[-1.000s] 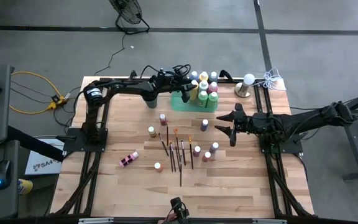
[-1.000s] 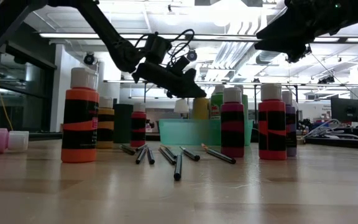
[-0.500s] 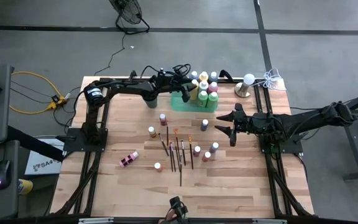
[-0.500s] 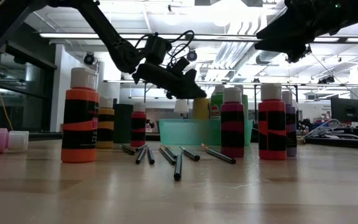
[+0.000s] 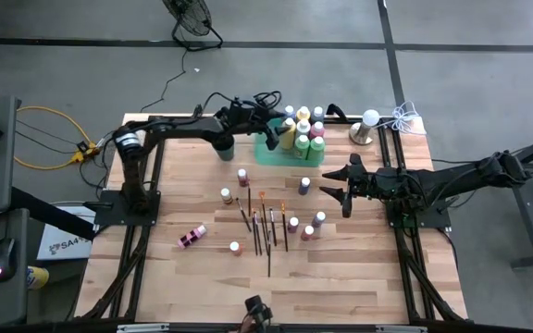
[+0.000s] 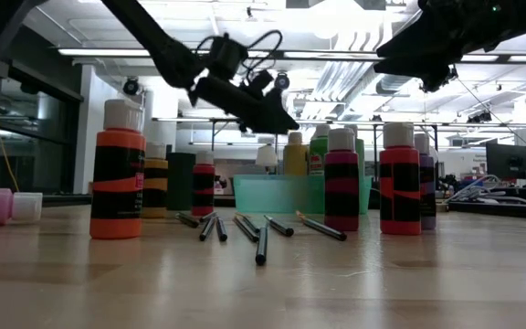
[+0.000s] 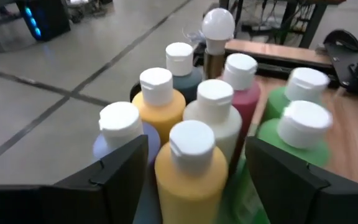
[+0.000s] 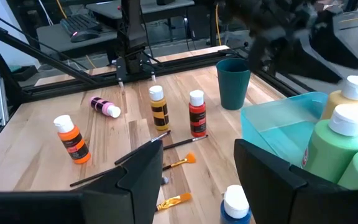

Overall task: Pick & Place Paint Supplies
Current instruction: Put the small light pink paint bottle into the green bin

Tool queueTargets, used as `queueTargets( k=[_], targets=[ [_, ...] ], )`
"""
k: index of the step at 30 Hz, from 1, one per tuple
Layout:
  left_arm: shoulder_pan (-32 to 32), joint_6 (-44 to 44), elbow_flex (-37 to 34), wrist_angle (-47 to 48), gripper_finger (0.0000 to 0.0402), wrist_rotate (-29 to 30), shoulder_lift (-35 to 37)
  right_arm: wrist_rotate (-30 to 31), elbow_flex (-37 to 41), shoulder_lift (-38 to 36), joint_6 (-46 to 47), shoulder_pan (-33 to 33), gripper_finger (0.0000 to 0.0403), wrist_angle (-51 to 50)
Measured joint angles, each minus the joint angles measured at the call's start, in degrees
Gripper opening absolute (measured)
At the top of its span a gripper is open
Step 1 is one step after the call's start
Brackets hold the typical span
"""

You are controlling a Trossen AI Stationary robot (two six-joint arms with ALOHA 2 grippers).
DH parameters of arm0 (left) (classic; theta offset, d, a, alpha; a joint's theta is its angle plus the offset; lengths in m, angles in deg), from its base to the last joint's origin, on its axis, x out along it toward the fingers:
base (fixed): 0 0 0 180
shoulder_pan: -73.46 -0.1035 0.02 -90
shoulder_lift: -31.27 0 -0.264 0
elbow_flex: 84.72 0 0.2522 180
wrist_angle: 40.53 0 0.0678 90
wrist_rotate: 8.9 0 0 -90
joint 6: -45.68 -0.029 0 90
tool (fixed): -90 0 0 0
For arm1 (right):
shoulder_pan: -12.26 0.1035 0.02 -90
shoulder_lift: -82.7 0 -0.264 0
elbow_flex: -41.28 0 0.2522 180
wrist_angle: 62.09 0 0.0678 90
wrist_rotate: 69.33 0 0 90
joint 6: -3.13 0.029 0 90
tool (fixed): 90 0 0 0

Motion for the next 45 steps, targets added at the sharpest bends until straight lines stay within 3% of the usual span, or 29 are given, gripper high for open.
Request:
queueTargets(
  k=[3,12,19,25,29,36,45],
  targets=[
    [0.0,-0.8,0.0,7.8,0.0264,0.7,4.9,0.0,0.0,0.0,0.0,0.0,0.0191,0.0],
    [0.0,-3.9,0.0,43.2,0.0264,3.8,24.8,0.0,0.0,0.0,0.0,0.0,0.0191,0.0],
    [2.3,4.8,0.0,68.5,0.0264,5.6,37.2,0.0,0.0,0.0,0.0,0.0,0.0191,0.0],
    [9.8,13.3,-1.4,81.9,0.0264,9.3,40.8,0.0,0.0,0.0,0.0,0.0,0.0191,0.0],
    [16.6,19.8,-4.1,86.7,0.0264,11.9,40.8,0.0,0.0,0.0,0.0,0.0,0.0191,0.0],
    [29.9,32.4,-13.5,87.0,0.0264,16.2,42.2,0.0,0.0,0.0,0.0,0.0,0.0191,0.0],
    [48.8,53.3,-25.5,81.1,0.0264,18.6,51.0,0.0,0.0,0.0,0.0,0.0,0.0191,0.0]
  ],
)
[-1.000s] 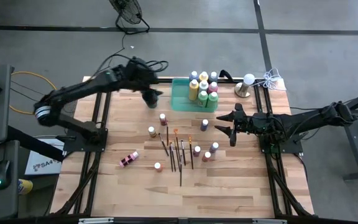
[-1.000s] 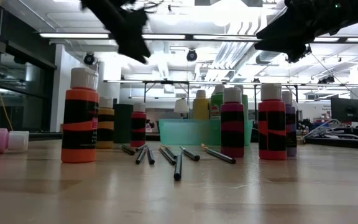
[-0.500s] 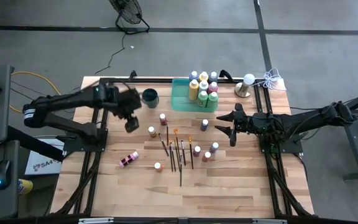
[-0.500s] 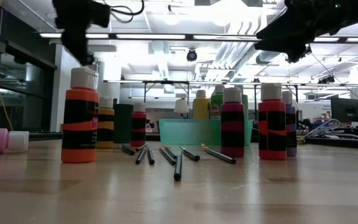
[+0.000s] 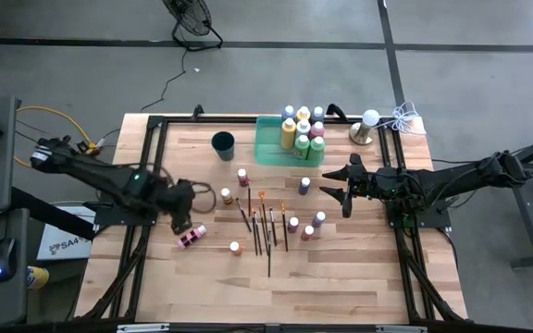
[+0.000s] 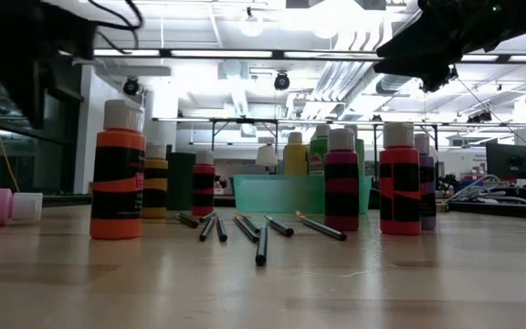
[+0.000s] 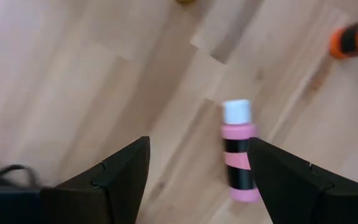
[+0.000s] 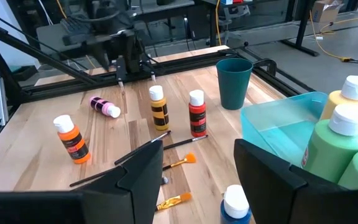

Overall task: Pick & Place Paint Supplies
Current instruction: Put the small light pink paint bottle into the green bin

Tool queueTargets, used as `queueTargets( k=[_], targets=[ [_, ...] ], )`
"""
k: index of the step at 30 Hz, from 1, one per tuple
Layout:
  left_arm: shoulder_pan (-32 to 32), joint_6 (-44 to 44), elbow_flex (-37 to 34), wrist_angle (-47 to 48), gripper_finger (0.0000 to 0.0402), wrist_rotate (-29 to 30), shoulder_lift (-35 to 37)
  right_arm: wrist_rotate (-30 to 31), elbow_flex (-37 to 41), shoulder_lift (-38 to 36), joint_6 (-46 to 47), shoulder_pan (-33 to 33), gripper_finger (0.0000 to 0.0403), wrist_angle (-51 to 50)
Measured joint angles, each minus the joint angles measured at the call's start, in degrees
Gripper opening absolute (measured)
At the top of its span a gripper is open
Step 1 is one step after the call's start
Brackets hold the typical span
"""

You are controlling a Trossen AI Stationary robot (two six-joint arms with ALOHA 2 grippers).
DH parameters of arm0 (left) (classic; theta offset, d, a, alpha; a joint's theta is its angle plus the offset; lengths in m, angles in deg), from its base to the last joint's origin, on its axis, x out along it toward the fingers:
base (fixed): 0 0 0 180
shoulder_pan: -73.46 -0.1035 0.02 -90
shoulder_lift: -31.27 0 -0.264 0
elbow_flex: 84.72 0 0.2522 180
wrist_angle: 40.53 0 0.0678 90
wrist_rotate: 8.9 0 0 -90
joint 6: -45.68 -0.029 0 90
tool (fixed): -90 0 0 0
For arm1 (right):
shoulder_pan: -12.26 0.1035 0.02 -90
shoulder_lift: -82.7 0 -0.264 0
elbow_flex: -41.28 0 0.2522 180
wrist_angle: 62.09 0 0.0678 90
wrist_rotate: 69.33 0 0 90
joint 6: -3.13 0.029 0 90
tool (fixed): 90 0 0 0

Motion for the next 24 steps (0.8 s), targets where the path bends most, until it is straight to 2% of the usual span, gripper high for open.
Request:
queueTargets(
  k=[6,11,17,24],
  targets=[
    [10.9,9.2,-6.1,-5.7,0.0264,0.9,1.4,0.0,0.0,0.0,0.0,0.0,0.0191,0.0],
    [17.0,16.1,-9.2,-8.2,0.0264,2.2,-0.2,0.0,0.0,0.0,0.0,0.0,0.0191,0.0],
    [21.5,21.7,-10.1,-8.9,0.0264,4.4,-2.7,0.0,0.0,0.0,0.0,0.0,0.0191,0.0],
    [23.3,22.3,-10.1,-11.0,0.0264,4.3,-4.6,0.0,0.0,0.0,0.0,0.0,0.0191,0.0]
  ],
)
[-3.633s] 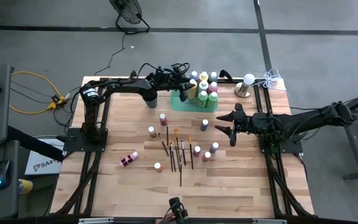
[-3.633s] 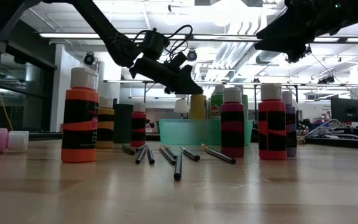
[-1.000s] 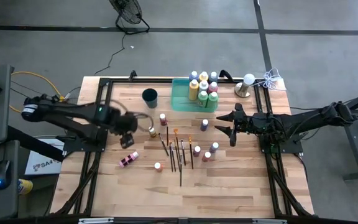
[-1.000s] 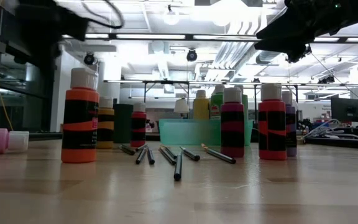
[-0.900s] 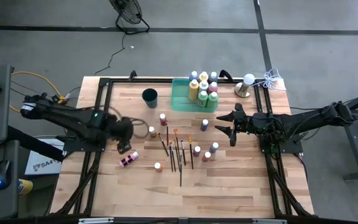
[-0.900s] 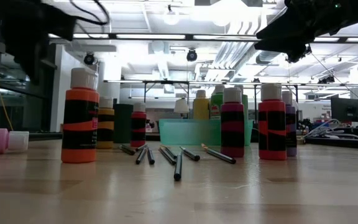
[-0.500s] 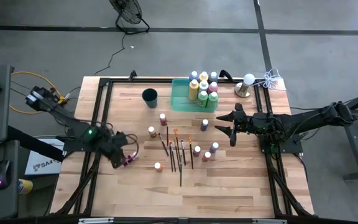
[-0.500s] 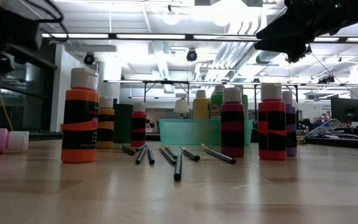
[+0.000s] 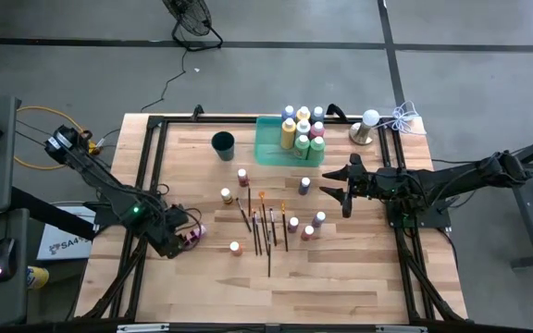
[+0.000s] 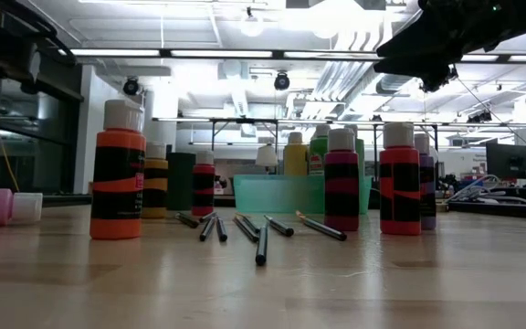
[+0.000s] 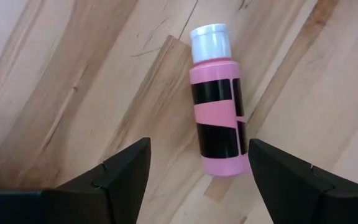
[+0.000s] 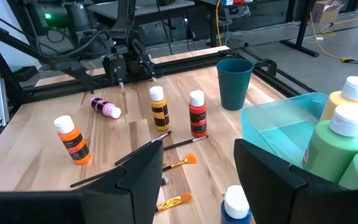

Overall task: Pick & Place Paint Supplies
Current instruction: Put the small light pink paint bottle into the green bin

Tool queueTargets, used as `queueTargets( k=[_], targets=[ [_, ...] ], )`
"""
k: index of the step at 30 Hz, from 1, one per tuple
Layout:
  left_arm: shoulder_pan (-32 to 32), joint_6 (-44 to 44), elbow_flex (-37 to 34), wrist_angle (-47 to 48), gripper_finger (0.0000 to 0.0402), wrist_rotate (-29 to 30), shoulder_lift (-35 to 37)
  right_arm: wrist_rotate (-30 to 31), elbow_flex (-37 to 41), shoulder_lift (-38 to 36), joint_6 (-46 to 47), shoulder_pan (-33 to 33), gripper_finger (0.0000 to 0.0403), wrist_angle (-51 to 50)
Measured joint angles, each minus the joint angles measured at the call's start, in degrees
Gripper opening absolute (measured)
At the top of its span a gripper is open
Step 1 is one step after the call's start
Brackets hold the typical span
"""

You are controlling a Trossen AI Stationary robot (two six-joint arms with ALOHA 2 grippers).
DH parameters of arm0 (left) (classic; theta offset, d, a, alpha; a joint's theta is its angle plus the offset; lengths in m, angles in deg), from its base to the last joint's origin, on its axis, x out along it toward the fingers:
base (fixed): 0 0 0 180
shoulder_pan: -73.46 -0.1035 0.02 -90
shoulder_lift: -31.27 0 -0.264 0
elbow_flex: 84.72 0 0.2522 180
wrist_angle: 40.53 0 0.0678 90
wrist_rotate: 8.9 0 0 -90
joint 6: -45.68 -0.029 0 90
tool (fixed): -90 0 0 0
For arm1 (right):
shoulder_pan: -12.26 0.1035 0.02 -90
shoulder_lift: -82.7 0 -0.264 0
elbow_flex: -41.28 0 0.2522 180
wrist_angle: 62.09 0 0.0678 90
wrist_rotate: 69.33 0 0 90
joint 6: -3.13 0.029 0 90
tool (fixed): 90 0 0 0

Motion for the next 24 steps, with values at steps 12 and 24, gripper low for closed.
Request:
queueTargets(
  k=[12,24],
  targets=[
    [-0.1,-2.1,0.0,-3.2,0.0264,-0.4,-5.4,0.0,0.0,0.1,0.0,0.0,0.0191,0.0],
    [-0.1,-2.0,0.0,-8.6,0.0264,-2.4,-12.8,0.0,0.0,0.1,0.0,0.0,0.0191,-0.1]
  ],
)
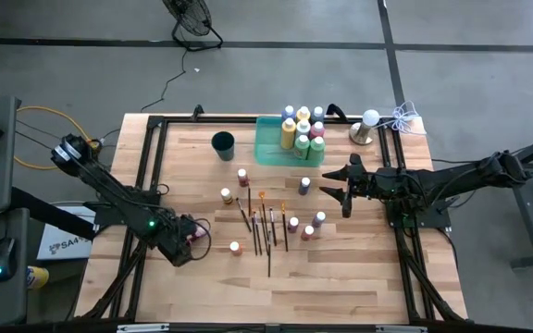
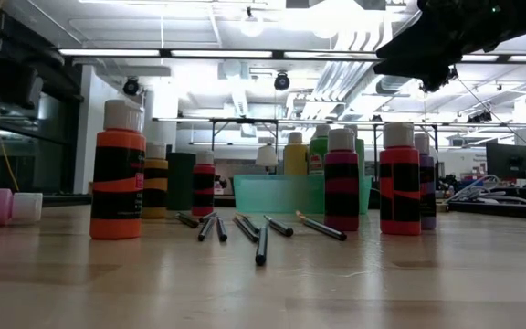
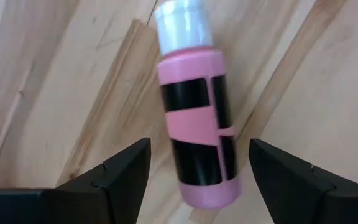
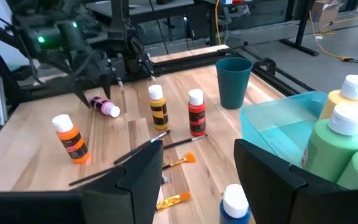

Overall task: Pick & Place Paint Supplies
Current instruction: Put the small light pink paint bottle into the green bin

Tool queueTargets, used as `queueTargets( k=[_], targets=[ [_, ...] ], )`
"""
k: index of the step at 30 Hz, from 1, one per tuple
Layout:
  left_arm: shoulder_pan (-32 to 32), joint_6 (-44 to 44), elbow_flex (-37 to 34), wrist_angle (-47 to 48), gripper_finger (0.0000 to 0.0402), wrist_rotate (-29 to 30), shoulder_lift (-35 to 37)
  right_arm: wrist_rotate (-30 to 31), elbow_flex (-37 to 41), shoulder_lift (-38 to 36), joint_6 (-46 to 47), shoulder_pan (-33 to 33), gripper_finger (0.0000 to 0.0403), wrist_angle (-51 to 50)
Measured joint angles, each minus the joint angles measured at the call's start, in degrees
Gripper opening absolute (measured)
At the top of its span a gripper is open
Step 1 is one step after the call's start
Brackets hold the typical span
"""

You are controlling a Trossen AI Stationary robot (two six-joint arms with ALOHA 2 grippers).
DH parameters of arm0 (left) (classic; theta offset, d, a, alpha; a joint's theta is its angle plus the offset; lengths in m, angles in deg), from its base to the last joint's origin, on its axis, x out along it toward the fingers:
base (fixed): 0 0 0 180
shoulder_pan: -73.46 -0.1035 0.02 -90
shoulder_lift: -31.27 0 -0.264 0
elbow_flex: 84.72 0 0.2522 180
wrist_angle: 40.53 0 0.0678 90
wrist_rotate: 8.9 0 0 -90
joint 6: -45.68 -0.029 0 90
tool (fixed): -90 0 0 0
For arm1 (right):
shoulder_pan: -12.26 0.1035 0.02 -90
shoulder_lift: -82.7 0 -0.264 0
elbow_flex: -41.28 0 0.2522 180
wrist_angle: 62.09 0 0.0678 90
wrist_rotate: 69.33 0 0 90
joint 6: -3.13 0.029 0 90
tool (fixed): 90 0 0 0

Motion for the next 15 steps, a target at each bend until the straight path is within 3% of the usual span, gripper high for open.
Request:
queueTargets(
  k=[9,15],
  targets=[
    [0.0,0.4,0.0,-0.8,0.0262,-0.7,-3.9,0.0,0.0,0.0,0.0,0.0,0.0191,0.0],
    [0.0,0.3,0.0,-2.1,0.0208,-0.7,-4.2,0.0,0.0,0.0,0.0,0.0,0.0191,0.0]
  ],
)
